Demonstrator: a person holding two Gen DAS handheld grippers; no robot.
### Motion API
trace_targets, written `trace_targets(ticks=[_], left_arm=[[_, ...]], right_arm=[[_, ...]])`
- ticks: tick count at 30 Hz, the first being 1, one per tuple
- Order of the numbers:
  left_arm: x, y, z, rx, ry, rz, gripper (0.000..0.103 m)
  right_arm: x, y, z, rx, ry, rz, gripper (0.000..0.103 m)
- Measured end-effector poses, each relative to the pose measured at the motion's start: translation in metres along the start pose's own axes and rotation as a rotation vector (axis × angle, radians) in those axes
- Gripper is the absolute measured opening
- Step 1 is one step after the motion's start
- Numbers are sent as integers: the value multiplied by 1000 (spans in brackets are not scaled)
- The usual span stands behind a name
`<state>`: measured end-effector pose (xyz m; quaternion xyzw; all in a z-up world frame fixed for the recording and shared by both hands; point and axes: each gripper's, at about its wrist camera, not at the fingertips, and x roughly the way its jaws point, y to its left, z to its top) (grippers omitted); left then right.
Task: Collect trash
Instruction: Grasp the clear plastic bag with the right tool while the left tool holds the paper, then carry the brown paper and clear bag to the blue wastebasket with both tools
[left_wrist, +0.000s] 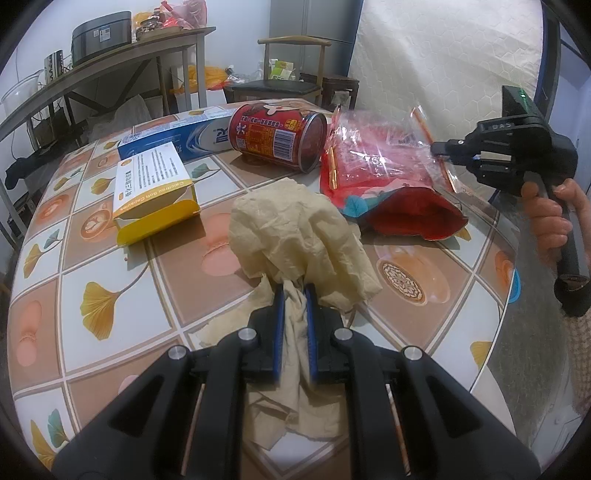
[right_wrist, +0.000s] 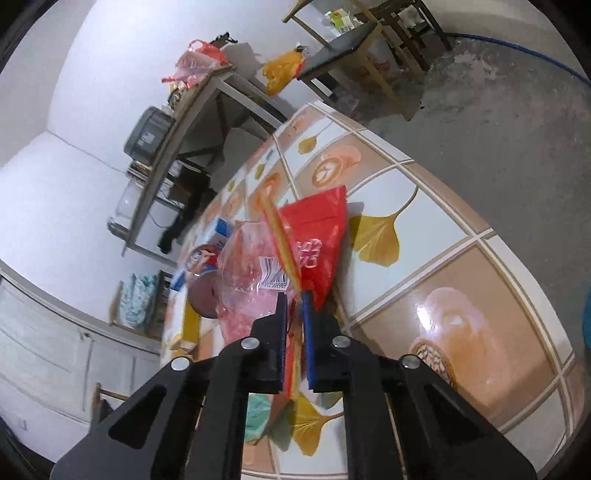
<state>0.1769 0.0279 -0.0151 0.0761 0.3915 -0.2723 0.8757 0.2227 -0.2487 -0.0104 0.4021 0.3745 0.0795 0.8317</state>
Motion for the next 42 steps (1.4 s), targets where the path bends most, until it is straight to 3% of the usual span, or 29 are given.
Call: trace_targets(ticks=[10,20,25,34,42], left_arm=[[-4,3,1,-22,-1,0,8],[-26,-10,14,-4,-49,8,7],[-37,-34,30,37,-84,-30,7],[-39,-130,76,191,-142,-188,7],[-7,-263,99,348,-89,-407,7]], right_arm=[[-30,-8,-5,84,-38,178,5],[-85,-22,-9,110,-143,245,5],[-124,-45,-18,135,-214,263,5],[-217,-100,-47,194,-403,226,5],[-316,-180,-94,293,-624,51,5]])
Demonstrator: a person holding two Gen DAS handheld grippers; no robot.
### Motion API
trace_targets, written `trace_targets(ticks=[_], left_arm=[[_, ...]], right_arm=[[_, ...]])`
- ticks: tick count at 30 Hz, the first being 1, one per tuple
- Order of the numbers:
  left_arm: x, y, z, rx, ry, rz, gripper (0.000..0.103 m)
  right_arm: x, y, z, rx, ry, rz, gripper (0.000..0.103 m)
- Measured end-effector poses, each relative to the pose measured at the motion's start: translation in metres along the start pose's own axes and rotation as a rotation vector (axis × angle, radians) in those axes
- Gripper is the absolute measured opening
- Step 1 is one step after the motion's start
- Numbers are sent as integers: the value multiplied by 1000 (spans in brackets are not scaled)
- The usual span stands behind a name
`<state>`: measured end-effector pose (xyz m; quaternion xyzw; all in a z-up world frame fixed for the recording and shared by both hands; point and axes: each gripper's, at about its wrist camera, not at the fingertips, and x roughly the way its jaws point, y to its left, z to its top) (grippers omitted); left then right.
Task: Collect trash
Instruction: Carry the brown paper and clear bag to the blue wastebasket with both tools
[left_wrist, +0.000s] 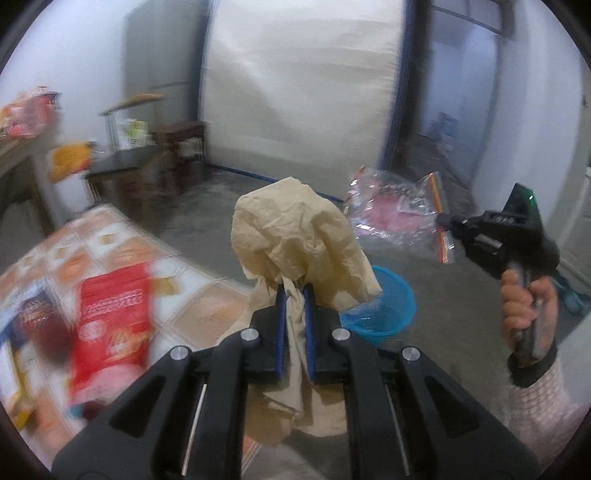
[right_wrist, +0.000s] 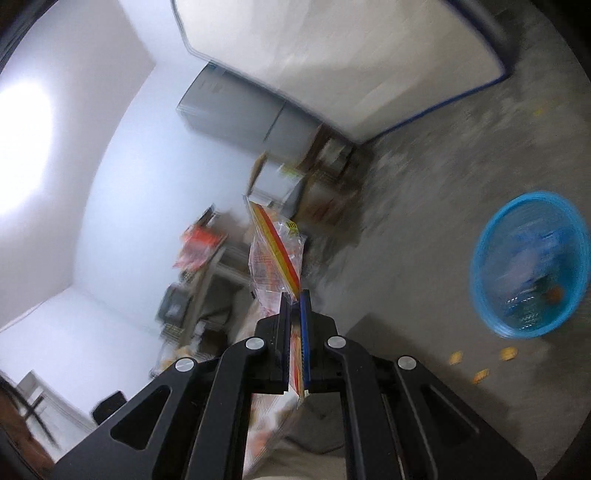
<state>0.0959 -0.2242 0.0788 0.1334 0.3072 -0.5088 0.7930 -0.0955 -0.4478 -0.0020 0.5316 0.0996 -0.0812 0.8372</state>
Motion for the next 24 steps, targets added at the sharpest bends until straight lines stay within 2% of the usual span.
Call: trace_targets(ticks=[3,6,10,15,18,22,24], left_arm=[[44,-35,9,11,53,-94,7],[95,-67,9,4,120,-181,7],[168,-95,0,-58,219,-297,7],[268,-120,-17,-142,364,-399,7],[325,-130,-28,-193,461,-428,7],[387,-150,-50,-184,535,-375,8],[411,-147,-61,-217,569,-375,8]], right_arm=[[-36,-26,8,-21,-88,-138,5],[-55,-44,12,-48,-141,-268,5],[-66,-72,16,-77,-173,-447,5],[-64,-99,21,-136,-179,-656,5],[-56,-110,27,-160,-177,-738,5],[-43,-114,33,-193,-178,-795,5],[-42,-111,33,-224,-175,-819,5]])
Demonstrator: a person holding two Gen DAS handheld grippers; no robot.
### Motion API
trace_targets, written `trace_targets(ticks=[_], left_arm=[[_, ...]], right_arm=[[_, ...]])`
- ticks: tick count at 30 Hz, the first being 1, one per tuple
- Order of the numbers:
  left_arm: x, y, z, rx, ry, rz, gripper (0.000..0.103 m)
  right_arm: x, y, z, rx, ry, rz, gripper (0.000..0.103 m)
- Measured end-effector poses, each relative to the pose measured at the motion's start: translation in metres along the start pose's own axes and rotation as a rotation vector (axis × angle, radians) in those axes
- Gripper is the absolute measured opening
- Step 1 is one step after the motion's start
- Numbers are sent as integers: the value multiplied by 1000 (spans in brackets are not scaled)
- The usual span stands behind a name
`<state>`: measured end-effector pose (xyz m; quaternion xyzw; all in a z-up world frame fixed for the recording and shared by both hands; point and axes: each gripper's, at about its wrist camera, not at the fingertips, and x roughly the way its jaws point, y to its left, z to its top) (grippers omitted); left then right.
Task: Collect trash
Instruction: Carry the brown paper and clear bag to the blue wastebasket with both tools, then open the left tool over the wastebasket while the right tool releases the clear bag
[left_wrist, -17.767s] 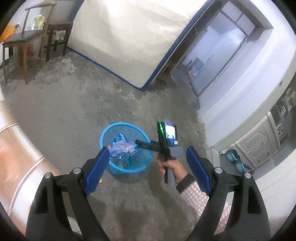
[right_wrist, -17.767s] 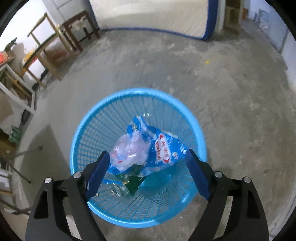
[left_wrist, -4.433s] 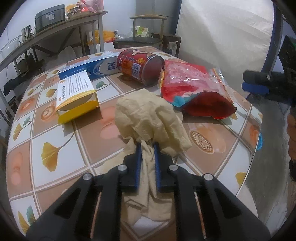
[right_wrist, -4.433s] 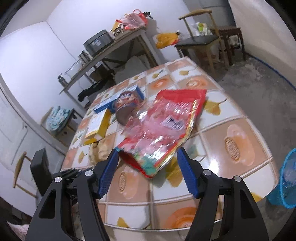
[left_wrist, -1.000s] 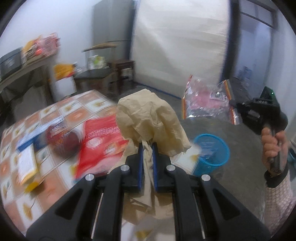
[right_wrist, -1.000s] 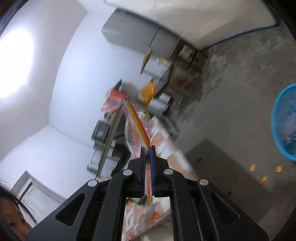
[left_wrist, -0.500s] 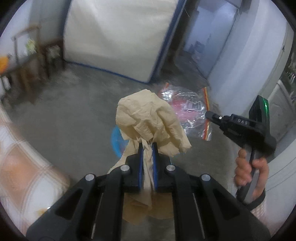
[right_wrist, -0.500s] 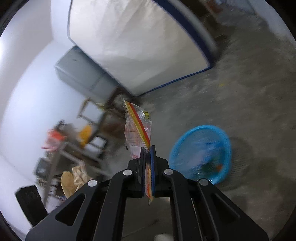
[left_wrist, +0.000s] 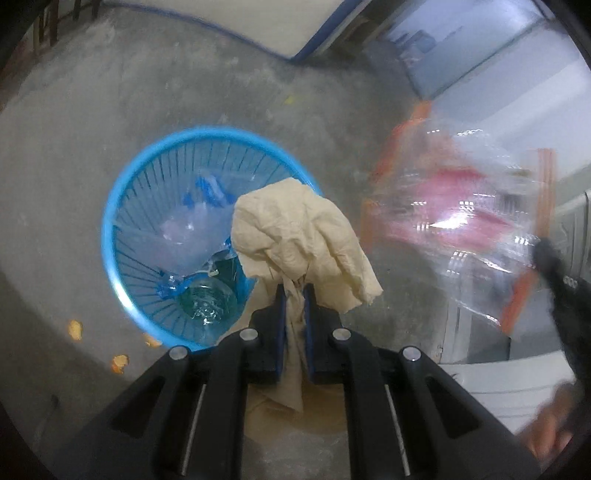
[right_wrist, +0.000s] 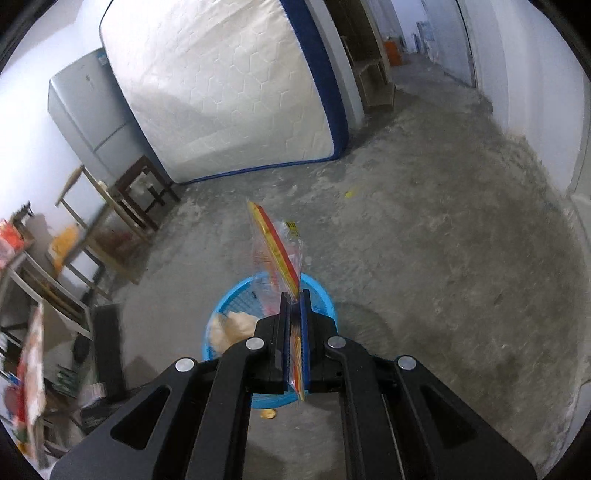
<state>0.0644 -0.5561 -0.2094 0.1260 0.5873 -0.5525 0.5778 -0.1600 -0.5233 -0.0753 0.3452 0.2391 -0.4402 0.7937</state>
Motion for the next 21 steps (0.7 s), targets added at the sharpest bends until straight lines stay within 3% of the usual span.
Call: trace_targets(ticks=[2,4,5,8,15,21], left_arm=[[13,6,-2,-32,7,-8,10],[20,15,1,-64,3,-37,27],[20,15,-1,-69,-5,-42,41],[4,22,-3,-65,-75,-64,56],[-37,26,6,-105,-183,-87,58],[-91,-5,-7,-7,-237,-50,62]], right_arm=[[3,6,1,-31,6,-9,5],[7,7,-4,-50,22,-19,5],[12,10,-8,-65,30,-35,5],[23,11,-15,-68,58,-46,5],[40,20,-26,-99,102,-73,5],[67,28,-37,-120,200,-79,5]])
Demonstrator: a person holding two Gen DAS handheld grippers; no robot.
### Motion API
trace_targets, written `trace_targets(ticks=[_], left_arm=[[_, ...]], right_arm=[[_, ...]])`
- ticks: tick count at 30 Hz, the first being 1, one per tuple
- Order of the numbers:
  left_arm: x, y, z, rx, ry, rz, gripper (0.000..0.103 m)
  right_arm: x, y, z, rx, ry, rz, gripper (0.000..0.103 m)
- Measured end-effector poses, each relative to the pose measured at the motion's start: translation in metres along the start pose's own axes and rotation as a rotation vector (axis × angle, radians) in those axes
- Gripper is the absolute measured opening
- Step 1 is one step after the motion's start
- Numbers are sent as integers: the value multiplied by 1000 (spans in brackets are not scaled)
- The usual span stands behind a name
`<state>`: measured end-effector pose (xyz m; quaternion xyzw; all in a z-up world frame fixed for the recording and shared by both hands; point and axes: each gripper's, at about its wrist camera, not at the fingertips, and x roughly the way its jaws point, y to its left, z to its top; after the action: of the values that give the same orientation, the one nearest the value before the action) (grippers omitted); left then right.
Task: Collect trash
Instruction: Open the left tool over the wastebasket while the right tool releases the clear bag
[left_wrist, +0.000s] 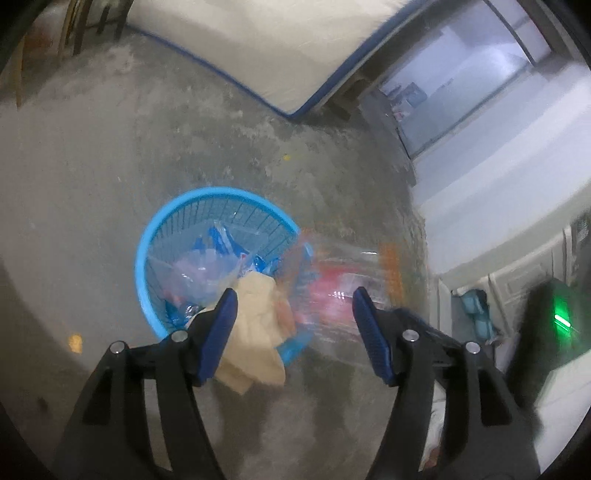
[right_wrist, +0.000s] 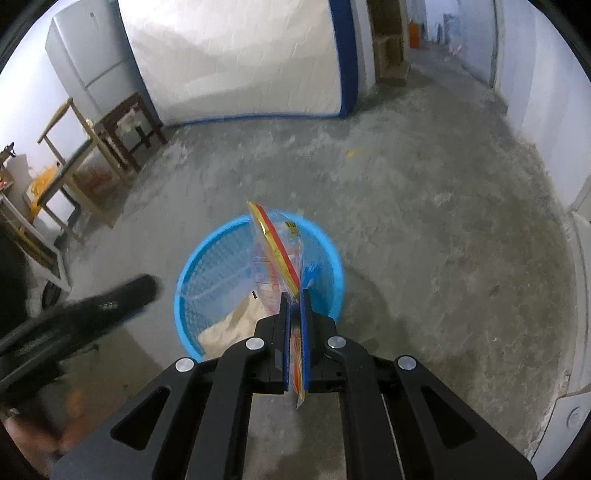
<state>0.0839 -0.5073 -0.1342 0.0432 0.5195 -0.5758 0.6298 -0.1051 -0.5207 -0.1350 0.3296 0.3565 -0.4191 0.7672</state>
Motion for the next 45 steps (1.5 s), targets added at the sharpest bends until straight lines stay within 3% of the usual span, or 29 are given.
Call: trace_targets(ticks=[3,7,10,18,29,33,35,37,45], left_arm=[[-42,-17,-12,45,-17,1,68],[-93,-37,-43,146,11,56,71],[-121,-43,-69,195,27,48,74],[-167,-23,-108,145,23,19,74],[-204,-11,-126,142,-62,17,75],[-221,-9,-133,139,-90,17,77],[-229,-8,-136,140,-110,16,78],[-237,-7,-140,139,-121,13,79],[-290,-5,-159,137,-225,2,80]], right_arm=[[27,7,-3,-22,68,-32,5],[67,11,-2,-3,154,-49,5],[92,15,3,-11,198,-74,5],[150,28,10,-56,320,-124,5],[210,37,-3,-102,475,-204,5],[189,33,5,-72,451,-186,14],[168,31,11,-60,424,-159,30],[145,28,15,-55,384,-140,38],[10,32,19,-1,190,27,42]])
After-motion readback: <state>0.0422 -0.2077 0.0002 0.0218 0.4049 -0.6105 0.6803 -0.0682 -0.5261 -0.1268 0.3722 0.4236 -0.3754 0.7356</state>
